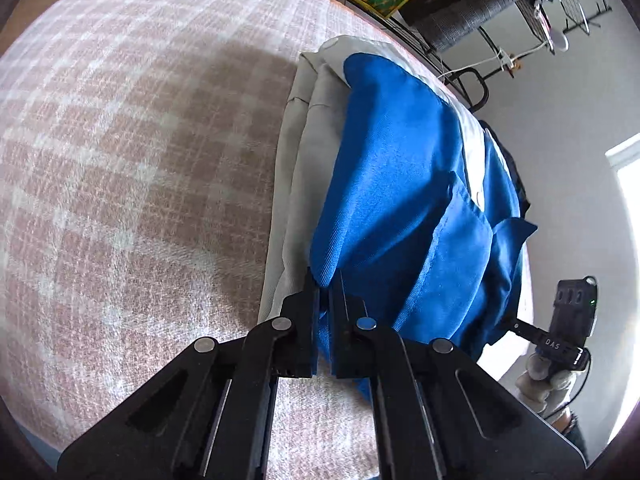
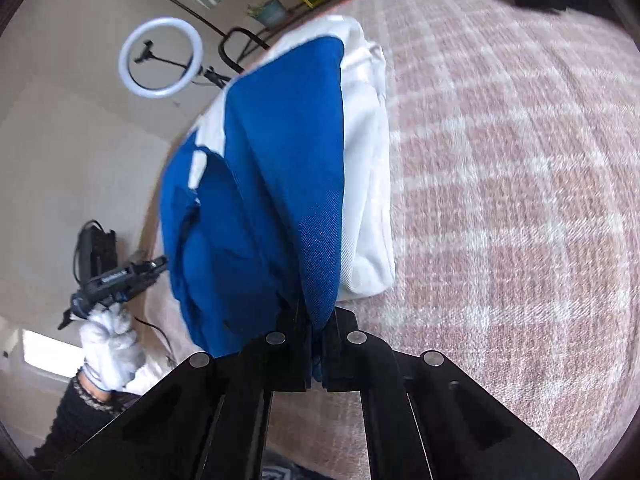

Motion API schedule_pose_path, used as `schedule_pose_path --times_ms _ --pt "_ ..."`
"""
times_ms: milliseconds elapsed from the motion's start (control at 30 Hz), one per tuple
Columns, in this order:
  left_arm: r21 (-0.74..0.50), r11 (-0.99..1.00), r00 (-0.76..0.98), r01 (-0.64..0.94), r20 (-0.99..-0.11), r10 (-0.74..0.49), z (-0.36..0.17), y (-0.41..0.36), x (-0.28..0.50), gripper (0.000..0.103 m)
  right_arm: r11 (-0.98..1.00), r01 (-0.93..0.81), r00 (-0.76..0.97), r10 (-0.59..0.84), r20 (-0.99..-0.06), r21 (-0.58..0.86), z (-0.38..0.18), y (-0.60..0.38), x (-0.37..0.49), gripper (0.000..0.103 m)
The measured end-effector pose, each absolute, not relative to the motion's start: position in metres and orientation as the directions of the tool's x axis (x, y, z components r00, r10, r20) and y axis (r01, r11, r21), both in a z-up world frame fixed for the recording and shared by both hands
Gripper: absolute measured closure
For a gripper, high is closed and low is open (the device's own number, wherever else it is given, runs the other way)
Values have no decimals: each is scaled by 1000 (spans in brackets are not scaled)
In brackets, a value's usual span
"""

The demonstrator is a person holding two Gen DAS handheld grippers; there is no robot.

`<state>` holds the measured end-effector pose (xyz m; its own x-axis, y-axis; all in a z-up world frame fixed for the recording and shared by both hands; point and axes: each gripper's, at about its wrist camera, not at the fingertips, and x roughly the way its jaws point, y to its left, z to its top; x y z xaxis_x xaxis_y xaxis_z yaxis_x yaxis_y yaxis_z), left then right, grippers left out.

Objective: Fold large clothes

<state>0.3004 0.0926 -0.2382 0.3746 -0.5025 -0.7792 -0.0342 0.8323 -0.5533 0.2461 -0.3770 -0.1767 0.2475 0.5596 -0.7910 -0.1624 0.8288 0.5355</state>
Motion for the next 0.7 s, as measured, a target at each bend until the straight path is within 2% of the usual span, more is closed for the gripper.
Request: schedule_pose_path --times_ms 100,200,267,367,533,633,700 --pt "-497 868 344 -6 -816 -465 -229 86 299 101 884 -220 287 462 -839 412 -157 -367 243 101" --pt "-408 912 374 30 -842 -389 -205 83 294 101 917 -250 295 378 -878 311 -133 -362 240 93" --pt "-380 924 425 32 -832 -356 -187 82 290 101 927 -284 366 342 -866 245 -108 -359 239 81" --pt "-359 932 498 42 -802 -331 -163 77 297 101 941 -291 485 300 -822 172 -82 -351 247 79" --pt "-433 896 491 93 -763 -420 -144 60 310 101 938 -326 583 295 -757 115 -65 -324 271 80" --pt "-430 899 455 84 -786 -418 -158 63 305 101 938 -334 570 279 -773 93 -72 -315 278 80" --pt "-446 893 426 67 -796 -430 -169 70 304 101 936 -337 535 282 -796 104 -83 -317 279 75"
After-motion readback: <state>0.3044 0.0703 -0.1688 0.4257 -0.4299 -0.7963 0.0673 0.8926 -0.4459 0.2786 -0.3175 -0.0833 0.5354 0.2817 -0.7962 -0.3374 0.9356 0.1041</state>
